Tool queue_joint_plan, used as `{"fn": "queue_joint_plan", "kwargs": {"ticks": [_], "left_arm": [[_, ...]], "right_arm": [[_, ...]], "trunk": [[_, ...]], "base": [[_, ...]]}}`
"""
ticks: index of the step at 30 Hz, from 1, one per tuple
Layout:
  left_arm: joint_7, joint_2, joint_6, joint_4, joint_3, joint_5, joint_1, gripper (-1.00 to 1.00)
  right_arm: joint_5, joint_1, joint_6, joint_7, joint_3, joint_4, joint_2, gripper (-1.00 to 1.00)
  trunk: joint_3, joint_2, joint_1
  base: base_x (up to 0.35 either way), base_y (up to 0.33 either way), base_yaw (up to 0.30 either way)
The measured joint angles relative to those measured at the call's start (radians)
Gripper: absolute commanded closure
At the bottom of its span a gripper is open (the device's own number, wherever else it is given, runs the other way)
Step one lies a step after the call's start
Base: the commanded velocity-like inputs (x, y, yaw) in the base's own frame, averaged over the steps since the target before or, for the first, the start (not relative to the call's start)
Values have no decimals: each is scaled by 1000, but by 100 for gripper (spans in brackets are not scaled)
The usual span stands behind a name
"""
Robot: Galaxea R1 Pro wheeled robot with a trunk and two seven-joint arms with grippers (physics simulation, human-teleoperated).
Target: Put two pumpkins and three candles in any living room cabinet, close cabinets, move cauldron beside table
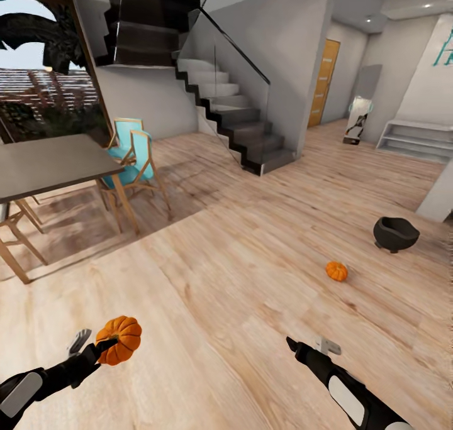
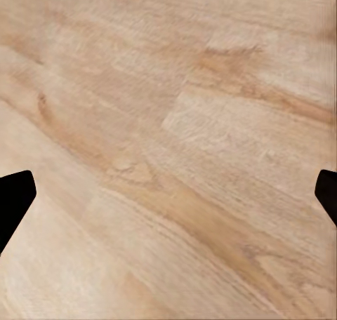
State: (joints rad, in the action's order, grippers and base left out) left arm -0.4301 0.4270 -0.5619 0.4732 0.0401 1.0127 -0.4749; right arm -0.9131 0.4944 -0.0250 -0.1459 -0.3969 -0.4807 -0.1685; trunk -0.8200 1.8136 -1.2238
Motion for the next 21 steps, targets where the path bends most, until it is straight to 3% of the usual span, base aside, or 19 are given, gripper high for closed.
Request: {"fn": "queue_joint_plan", "kwargs": {"ticks": [21], "left_arm": [[0, -2, 1, 0, 0, -1, 0, 100]], "right_arm": [[-1, 0, -1, 0, 0, 0, -1, -100]], "trunk": [[-20, 0, 0]], "base": [[342, 0, -227]]}}
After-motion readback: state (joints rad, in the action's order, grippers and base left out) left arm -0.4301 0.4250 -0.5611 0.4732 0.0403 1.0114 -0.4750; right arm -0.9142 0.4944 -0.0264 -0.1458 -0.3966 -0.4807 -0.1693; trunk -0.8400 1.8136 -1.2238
